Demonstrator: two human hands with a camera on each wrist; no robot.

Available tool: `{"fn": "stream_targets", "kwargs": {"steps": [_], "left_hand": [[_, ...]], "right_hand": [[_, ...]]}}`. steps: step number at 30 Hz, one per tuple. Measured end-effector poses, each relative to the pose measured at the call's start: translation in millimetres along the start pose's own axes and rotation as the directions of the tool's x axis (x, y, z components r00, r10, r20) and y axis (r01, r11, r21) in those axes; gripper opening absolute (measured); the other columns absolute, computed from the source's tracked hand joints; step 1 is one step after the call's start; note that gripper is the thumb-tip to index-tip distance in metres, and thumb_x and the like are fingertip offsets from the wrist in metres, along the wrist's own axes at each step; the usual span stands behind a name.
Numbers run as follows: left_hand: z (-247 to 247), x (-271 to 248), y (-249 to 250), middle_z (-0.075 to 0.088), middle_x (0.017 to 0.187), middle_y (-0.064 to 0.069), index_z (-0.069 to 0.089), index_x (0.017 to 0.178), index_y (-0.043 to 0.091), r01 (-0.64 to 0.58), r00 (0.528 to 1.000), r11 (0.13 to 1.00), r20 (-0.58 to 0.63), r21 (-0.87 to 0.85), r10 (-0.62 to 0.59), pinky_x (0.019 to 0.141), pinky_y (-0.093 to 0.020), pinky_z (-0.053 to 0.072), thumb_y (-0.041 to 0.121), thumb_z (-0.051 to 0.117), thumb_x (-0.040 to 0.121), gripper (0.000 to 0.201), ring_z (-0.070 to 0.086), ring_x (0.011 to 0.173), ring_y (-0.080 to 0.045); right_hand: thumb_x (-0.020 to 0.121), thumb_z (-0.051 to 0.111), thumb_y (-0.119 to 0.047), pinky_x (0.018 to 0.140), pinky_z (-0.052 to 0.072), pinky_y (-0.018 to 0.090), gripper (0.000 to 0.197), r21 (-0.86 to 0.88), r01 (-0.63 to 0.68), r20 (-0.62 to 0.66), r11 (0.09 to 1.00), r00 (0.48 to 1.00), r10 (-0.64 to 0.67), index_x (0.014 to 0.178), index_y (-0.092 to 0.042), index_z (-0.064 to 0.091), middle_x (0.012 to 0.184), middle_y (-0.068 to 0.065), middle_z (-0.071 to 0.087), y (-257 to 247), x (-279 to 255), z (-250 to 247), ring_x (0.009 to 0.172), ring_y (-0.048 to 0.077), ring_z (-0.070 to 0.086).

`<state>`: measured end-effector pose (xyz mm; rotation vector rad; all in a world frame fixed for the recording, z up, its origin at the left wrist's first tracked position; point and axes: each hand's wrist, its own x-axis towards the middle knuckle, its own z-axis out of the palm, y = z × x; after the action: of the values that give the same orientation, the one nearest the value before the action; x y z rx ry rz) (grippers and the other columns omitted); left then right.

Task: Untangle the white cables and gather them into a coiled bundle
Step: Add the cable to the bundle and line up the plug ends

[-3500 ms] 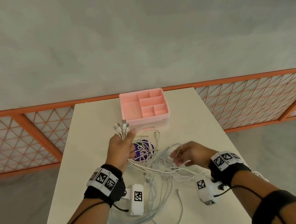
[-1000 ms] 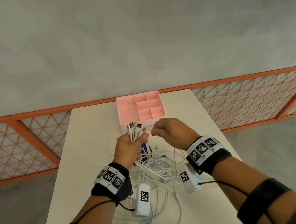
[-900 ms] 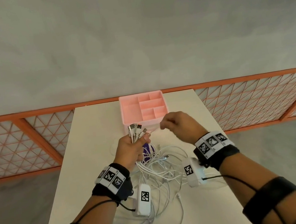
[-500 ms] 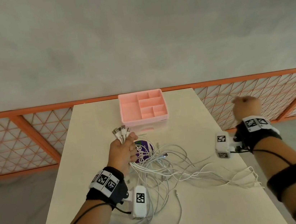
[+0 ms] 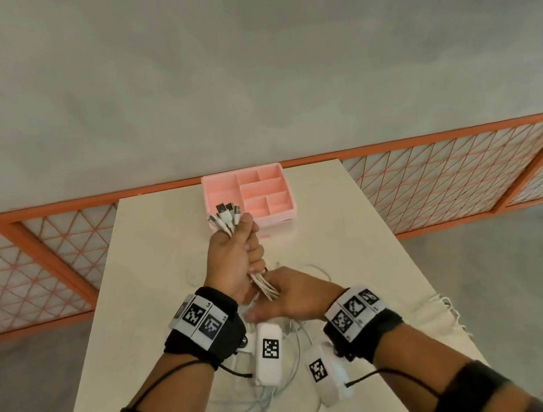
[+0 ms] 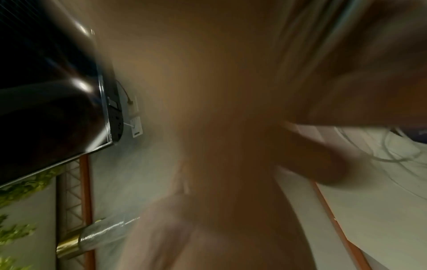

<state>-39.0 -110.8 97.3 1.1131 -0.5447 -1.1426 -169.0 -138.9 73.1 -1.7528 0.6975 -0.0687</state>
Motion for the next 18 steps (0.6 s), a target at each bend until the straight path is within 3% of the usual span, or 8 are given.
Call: {"fn": "stream_targets", "kwargs": {"steps": [2, 4, 10, 14, 18], "left_hand": [[-8.9, 1.4, 4.1, 0.031, 0.051, 0.008, 0.053, 0.079, 0.012, -0.034, 0.999, 0.999, -0.04, -0.025, 0.033, 0.037, -0.017, 0.021, 0.029, 0.049, 0.104, 0.031, 0.023, 0.04, -0.005], [-25.1, 3.4, 10.0, 0.032, 0.05, 0.008, 0.053, 0.078, 0.013, -0.061, 0.994, 0.995, -0.093, -0.084, 0.053, 0.036, -0.017, 0.022, 0.028, 0.048, 0.104, 0.031, 0.024, 0.039, -0.004], [-70.6, 7.9, 21.8, 0.034, 0.049, 0.01, 0.054, 0.078, 0.014, -0.109, 0.969, 0.981, -0.239, -0.158, 0.069, 0.035, -0.017, 0.021, 0.029, 0.048, 0.104, 0.031, 0.024, 0.038, -0.003], [-86.9, 11.0, 23.1, 0.032, 0.049, 0.009, 0.054, 0.078, 0.014, -0.126, 0.957, 0.978, -0.28, -0.167, 0.076, 0.035, -0.017, 0.02, 0.028, 0.048, 0.105, 0.031, 0.022, 0.038, -0.004], [-88.8, 11.1, 12.5, 0.032, 0.048, 0.009, 0.053, 0.077, 0.014, -0.073, 0.961, 0.982, -0.277, -0.173, 0.023, 0.034, -0.016, 0.019, 0.028, 0.047, 0.105, 0.032, 0.022, 0.036, -0.003]], "right_hand": [[0.086, 0.069, -0.046, 0.066, 0.048, 0.03, 0.032, -0.146, -0.043, -0.065, 0.988, 0.997, 0.033, 0.068, -0.021, 0.06, 0.059, -0.004, 0.06, 13.0, 11.2, 12.6, 0.055, 0.01, 0.056], [0.087, 0.065, -0.053, 0.057, 0.04, 0.029, 0.046, -0.204, -0.139, -0.177, 0.969, 0.979, 0.103, 0.057, -0.021, 0.053, 0.048, -0.007, 0.047, 35.3, 13.3, 4.9, 0.046, 0.01, 0.045], [0.093, 0.057, -0.052, 0.056, 0.036, 0.027, 0.043, -0.445, -0.36, -0.349, 0.82, 0.913, 0.211, 0.061, -0.024, 0.053, 0.057, -0.007, 0.05, 96.9, -19.8, -52.1, 0.056, 0.011, 0.05], [0.093, 0.055, -0.054, 0.059, 0.038, 0.029, 0.048, -0.498, -0.518, -0.482, 0.696, 0.832, 0.275, 0.057, -0.022, 0.05, 0.059, -0.006, 0.053, 132.5, -51.0, -91.2, 0.063, 0.017, 0.055], [0.096, 0.053, -0.045, 0.062, 0.043, 0.027, 0.041, -0.416, -0.681, -0.704, 0.603, 0.661, 0.26, 0.062, -0.023, 0.054, 0.065, -0.003, 0.06, 152.3, -83.2, -130.3, 0.063, 0.019, 0.059]]}}
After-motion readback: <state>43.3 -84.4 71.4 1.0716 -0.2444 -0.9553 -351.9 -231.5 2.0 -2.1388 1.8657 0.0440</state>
